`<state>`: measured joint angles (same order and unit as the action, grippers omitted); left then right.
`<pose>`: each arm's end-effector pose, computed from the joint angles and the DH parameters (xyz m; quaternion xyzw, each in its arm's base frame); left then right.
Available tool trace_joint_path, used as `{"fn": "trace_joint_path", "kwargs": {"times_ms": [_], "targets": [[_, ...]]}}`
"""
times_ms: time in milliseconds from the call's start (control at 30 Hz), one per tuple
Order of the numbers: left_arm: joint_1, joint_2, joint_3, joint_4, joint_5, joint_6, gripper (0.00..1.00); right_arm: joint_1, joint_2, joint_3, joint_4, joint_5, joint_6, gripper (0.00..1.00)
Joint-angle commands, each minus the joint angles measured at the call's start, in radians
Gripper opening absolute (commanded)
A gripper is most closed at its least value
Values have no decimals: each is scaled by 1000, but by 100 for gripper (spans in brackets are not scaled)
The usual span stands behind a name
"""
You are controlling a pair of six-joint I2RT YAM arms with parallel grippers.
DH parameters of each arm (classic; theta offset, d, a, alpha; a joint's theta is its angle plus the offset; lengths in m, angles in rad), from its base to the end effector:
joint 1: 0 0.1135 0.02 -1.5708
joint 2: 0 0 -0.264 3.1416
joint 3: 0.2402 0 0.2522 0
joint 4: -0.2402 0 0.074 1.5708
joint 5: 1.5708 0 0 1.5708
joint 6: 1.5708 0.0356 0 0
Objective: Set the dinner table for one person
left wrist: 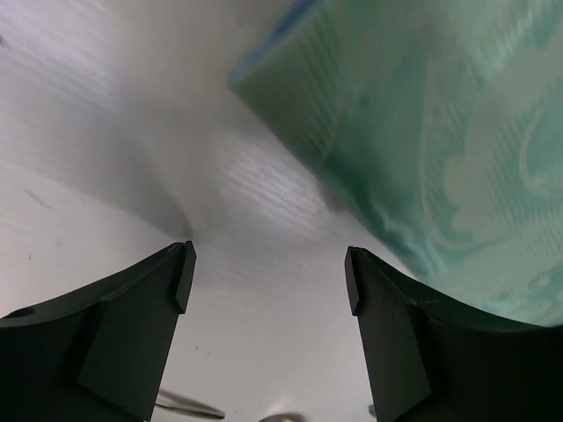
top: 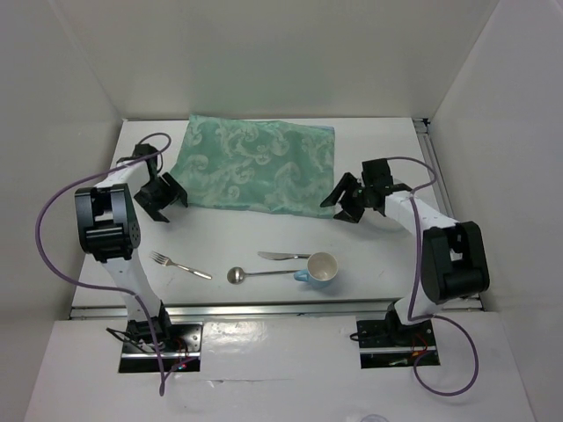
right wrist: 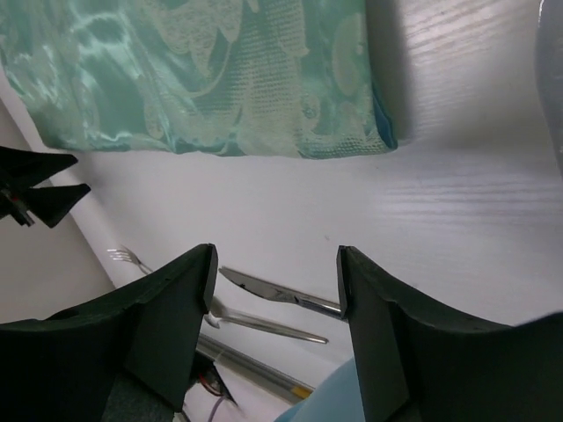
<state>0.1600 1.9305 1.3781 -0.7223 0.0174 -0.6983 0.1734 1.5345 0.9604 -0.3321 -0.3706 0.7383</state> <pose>0.3801 0.0607 0.1783 -0.4104 0.8999 -0.0475 0.1399 0.3079 0.0670 0.2103 0.2012 0.9090 0.2975 0.2112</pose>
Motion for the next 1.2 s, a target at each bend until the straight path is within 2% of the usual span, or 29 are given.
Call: {"fn": "trace_joint_path", "kwargs": {"times_ms": [0, 133, 200, 367, 400, 467, 500, 533, 567, 700, 733, 800, 833, 1067, 1167], "targets": [[19, 59, 56, 52, 16, -49, 87, 27, 30, -35, 112, 22, 145, 69], [19, 126, 114, 52, 27, -58, 87, 72, 101, 0, 113, 114, 180, 79], [19, 146, 139, 52, 27, -69, 87, 92, 139, 11, 128, 142, 208, 79], [29, 177, 148, 72, 39, -69, 72, 132, 210, 44, 153, 243, 285, 76], [29, 188, 148, 72, 39, -69, 57, 146, 234, 63, 153, 262, 285, 74], [29, 188, 159, 72, 50, -69, 43, 146, 243, 73, 153, 291, 314, 74], [29, 199, 159, 72, 50, -69, 30, 155, 259, 74, 162, 301, 331, 74], [29, 199, 171, 72, 59, -69, 11, 155, 275, 74, 171, 314, 331, 73], [29, 208, 171, 72, 59, -60, 0, 155, 285, 84, 171, 324, 345, 73], [38, 217, 205, 50, 69, -41, 0, 166, 343, 139, 151, 381, 354, 54], [38, 217, 217, 41, 69, -41, 0, 178, 354, 173, 130, 413, 354, 36], [38, 206, 234, 29, 69, -14, 0, 178, 363, 204, 114, 430, 328, 15], [38, 185, 258, 5, 69, -13, 0, 178, 351, 234, 114, 456, 314, 0], [38, 118, 363, -48, 116, 31, 0, 159, 268, 345, 81, 526, 188, 0], [38, 41, 305, -42, 116, 22, 0, 150, 221, 345, 70, 526, 132, 0]]}}
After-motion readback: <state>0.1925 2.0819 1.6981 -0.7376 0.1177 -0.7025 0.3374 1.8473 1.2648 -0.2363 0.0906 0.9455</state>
